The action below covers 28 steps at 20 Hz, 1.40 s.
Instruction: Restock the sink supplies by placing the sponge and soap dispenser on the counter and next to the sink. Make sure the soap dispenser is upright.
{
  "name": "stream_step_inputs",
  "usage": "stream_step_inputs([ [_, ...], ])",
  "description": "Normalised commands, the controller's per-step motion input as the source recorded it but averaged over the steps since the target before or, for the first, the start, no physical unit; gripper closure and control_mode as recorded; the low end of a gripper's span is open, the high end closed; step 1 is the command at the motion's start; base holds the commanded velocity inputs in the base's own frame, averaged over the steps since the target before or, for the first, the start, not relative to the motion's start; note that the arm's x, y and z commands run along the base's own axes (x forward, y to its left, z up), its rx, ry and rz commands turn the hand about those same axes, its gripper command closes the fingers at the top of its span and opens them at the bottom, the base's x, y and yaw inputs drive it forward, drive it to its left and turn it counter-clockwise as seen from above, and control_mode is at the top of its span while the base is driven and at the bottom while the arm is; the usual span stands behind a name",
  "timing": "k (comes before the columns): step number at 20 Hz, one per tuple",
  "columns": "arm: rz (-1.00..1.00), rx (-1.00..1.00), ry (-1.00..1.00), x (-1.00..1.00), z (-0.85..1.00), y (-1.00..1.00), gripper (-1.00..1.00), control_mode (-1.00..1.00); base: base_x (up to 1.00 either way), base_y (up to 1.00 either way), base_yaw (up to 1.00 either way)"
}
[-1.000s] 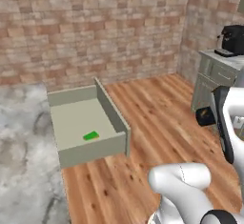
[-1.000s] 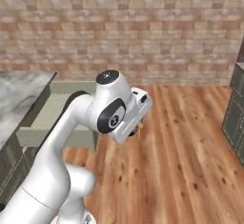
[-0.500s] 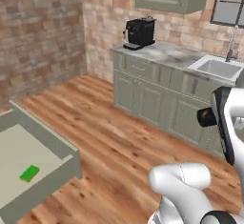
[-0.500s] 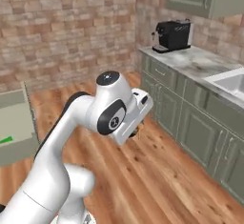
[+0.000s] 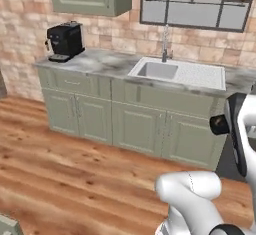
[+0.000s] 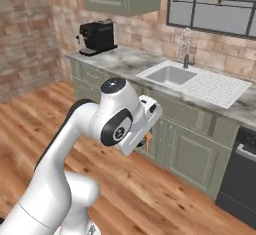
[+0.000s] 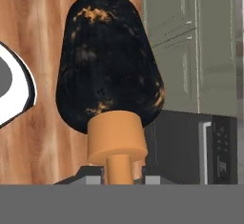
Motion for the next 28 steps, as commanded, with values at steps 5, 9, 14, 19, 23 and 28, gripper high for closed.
stream_step_inputs([
  [5,0.00,0.00,0.00,0.00,0.00,0.00,1.00,1.00,0.87,-0.44,-0.41],
  [9,0.00,0.00,0.00,0.00,0.00,0.00,1.00,1.00,0.89,-0.44,-0.38],
  [14,0.00,0.00,0.00,0.00,0.00,0.00,1.00,1.00,0.87,-0.05,-0.41],
  [19,0.00,0.00,0.00,0.00,0.00,0.00,1.00,1.00,0.76,0.00,-0.38],
  [23,0.00,0.00,0.00,0.00,0.00,0.00,1.00,1.00,0.61,0.26,-0.34],
  [28,0.00,0.00,0.00,0.00,0.00,0.00,1.00,1.00,0.45,0.29,-0.13],
])
